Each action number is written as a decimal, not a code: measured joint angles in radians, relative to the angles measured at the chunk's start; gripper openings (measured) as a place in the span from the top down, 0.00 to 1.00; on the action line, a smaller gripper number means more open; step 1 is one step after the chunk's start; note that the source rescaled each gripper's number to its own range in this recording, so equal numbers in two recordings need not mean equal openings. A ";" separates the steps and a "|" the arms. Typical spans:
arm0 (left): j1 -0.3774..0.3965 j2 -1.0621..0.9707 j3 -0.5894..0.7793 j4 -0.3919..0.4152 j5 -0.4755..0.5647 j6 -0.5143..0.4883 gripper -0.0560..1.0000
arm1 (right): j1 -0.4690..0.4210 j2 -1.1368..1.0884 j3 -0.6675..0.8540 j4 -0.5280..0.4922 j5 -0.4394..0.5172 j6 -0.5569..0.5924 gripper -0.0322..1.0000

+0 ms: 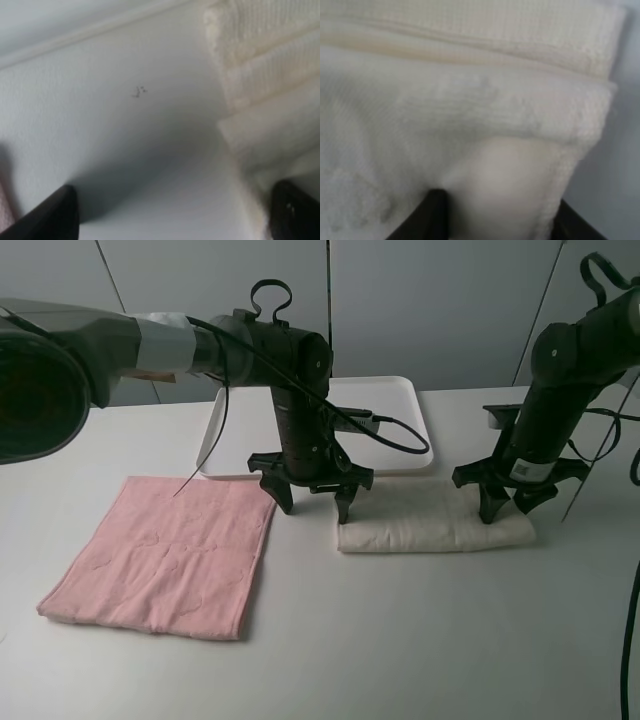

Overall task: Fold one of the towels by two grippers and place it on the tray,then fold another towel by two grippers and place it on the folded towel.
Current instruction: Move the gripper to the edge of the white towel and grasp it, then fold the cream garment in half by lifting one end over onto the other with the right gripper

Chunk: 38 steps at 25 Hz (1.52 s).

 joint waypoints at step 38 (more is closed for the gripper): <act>0.000 0.002 -0.001 -0.002 0.015 0.013 0.02 | 0.011 -0.140 0.002 0.644 0.110 -0.386 0.93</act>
